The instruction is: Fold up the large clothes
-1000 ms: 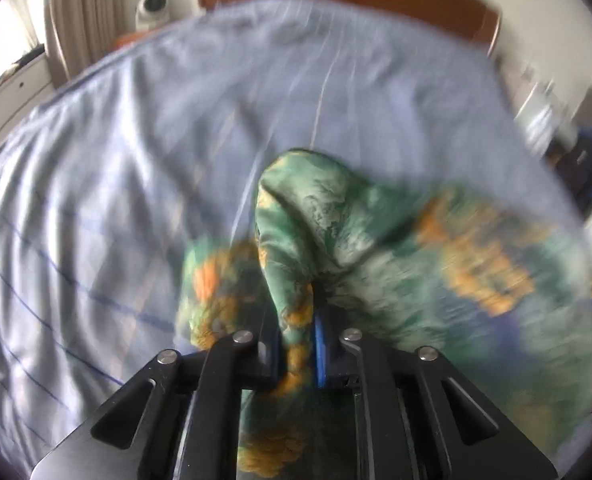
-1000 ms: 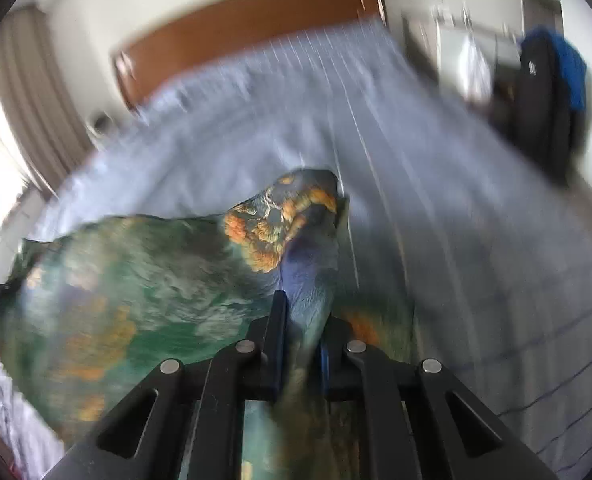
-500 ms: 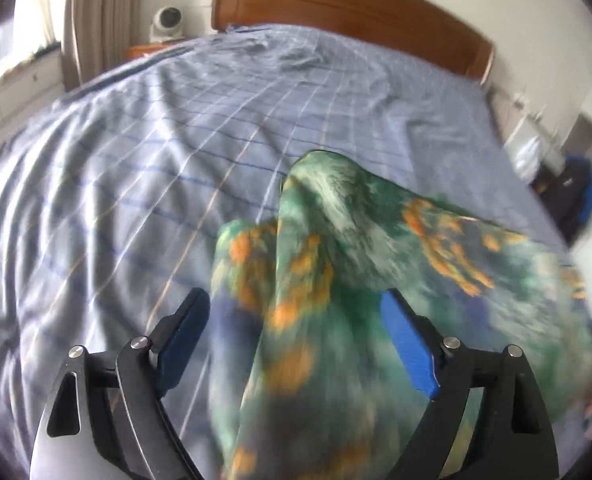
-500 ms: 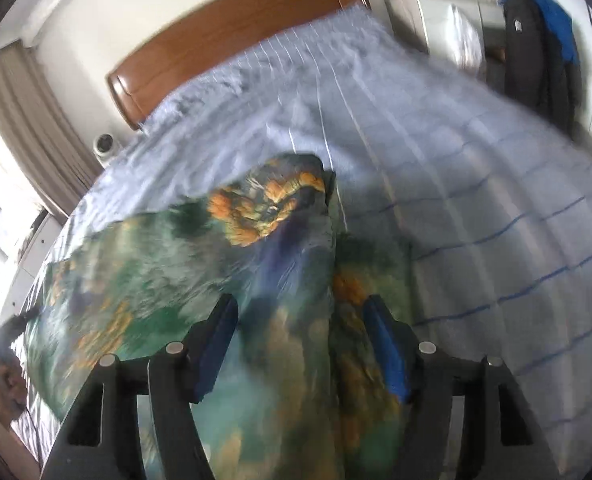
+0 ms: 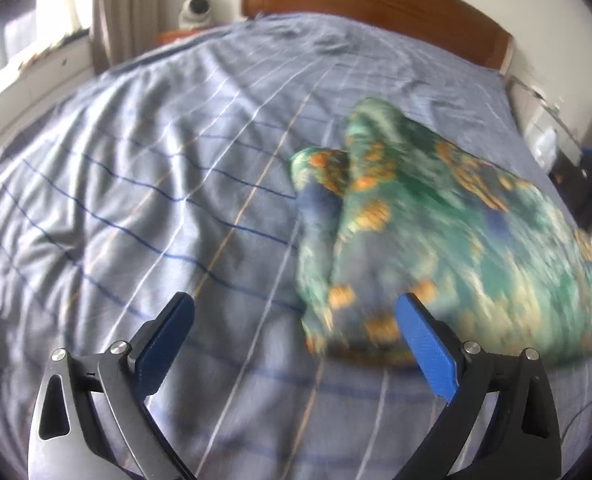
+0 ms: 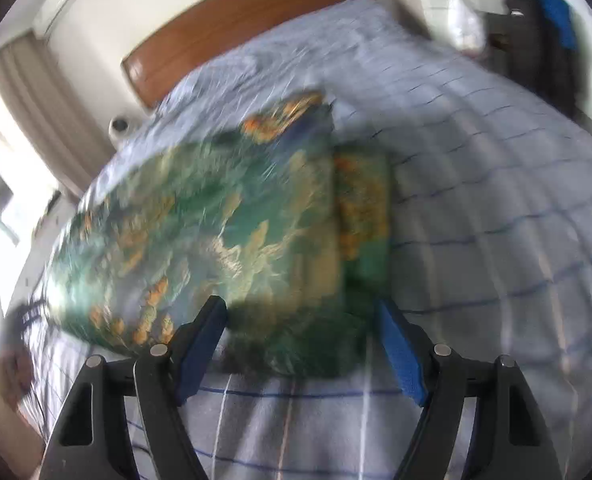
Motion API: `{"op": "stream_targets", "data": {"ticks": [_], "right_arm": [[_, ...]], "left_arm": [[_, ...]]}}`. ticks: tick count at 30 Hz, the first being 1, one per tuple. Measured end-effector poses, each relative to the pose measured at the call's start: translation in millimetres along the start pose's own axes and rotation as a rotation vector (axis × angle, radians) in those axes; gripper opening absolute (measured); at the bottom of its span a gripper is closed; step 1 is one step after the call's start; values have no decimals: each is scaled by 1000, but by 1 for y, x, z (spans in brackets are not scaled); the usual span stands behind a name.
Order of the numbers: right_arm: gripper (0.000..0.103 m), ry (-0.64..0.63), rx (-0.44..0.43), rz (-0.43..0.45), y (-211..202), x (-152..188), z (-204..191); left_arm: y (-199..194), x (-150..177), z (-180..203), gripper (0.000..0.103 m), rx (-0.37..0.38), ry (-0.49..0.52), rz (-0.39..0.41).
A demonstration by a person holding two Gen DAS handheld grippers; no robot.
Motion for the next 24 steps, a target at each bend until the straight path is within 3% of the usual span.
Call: {"op": "stream_targets", "data": {"ticks": [5,11,15,24], "right_arm": [[76,-14,-8,50,-30,41,-6],[76,-39,14,68,-29,107,-25],[76,-56,61,87,-17,128,-29],[81,-54,34,97,8,139,-18]], "left_arm": [[-17,61,14,101,2,72,1],[9,124,50,101,6,125,-43],[27,137,60,103,-67,169,17],[28,141,59,103,-52,164,53]]}}
Point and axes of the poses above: each gripper's, at about its wrist camera, not at the fingertips, and y roughly the way its jaws point, z to its right, x to its underside, the point moved 3 cm from there along y, roughly the way its jaws point, and after that the axes turned 13 degrees about -z, right-handed, at the moved point
